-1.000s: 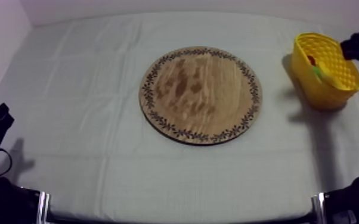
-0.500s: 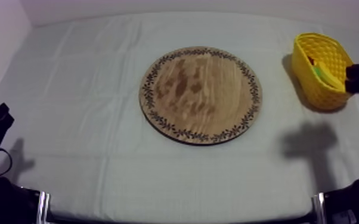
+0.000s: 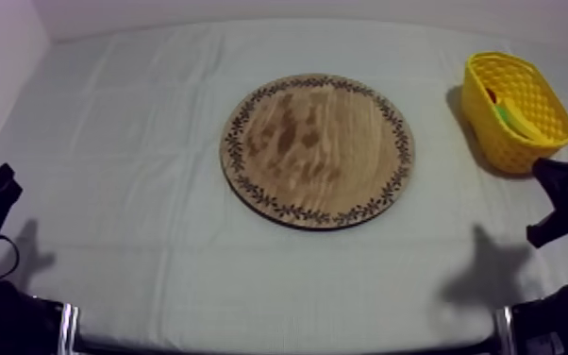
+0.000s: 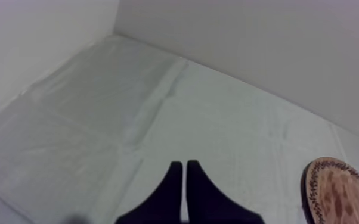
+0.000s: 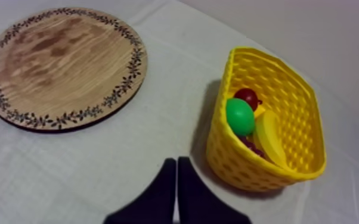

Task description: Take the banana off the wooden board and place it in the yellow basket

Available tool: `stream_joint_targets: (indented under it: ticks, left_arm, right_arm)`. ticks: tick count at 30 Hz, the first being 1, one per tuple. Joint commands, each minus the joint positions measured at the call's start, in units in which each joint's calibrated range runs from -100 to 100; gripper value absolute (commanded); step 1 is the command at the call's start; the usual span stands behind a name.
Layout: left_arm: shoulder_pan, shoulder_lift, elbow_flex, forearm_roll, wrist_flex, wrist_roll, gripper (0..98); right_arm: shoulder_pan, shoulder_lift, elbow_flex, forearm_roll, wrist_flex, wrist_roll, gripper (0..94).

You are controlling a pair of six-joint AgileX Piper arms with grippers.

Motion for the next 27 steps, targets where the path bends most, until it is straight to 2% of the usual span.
stream_joint_targets:
  ticks: [1,7,9,10,14,18,27]
  left_arm:
    - [0.0,0.0,0.0,-0.01,0.0,0.0,0.1]
    - [0.0,0.0,0.0,-0.01,0.0,0.0,0.1]
    - [0.0,0.0,0.0,-0.01,0.0,0.0,0.1]
    - [0.0,0.0,0.0,-0.01,0.0,0.0,0.1]
    - [0.0,0.0,0.0,-0.01,0.0,0.0,0.1]
    - [0.0,0.0,0.0,-0.01,0.0,0.0,0.1]
    - [0.0,0.0,0.0,-0.01,0.0,0.0,0.1]
  right_arm:
    - [0.3,-3.8,2.4,0.3,-0.6,-2.0,0.3]
    - [0.6,-9.1,3.9,2.7,0.1,-9.3,0.3]
    - [0.4,-10.0,5.0,5.5,-0.4,-13.3,0.3]
    - [0.4,-10.2,5.5,6.6,-0.8,-14.1,0.3]
    - [-0.4,-10.7,7.4,10.5,-2.9,-11.8,0.5]
    - [-1.7,-10.8,8.5,11.8,-5.2,-7.8,0.5]
    - [-2.3,-10.8,8.9,12.2,-5.9,-11.4,0.5]
